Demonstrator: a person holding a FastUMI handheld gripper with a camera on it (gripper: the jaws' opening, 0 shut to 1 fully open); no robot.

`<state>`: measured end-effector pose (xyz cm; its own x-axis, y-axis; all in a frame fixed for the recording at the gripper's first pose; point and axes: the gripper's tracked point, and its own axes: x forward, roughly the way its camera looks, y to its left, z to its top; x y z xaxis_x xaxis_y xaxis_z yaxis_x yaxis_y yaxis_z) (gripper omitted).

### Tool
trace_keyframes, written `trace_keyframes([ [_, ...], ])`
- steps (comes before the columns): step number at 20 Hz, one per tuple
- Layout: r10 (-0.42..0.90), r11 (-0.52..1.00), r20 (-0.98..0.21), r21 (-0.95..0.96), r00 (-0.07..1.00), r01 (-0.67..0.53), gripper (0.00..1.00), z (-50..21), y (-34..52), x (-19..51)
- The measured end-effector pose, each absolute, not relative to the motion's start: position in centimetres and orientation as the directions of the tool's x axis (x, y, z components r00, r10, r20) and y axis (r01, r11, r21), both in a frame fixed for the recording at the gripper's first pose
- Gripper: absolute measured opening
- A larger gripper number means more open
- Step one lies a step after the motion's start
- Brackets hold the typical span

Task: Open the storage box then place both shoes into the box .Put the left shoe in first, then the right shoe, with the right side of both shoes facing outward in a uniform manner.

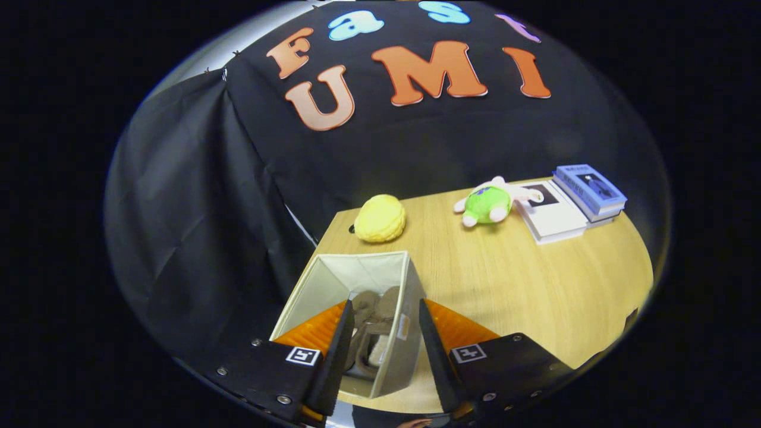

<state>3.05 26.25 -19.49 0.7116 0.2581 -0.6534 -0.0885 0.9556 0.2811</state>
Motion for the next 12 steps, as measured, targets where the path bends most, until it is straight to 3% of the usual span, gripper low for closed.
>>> trace_keyframes([
  [5, 0.281, 0.948, -0.449, 0.27, 0.848, -0.171, 0.79, -14.1, 22.3, 3.7],
  [12, 0.281, 0.953, -0.186, 0.167, 0.942, -0.251, 0.93, -8.6, 16.0, 1.6],
])
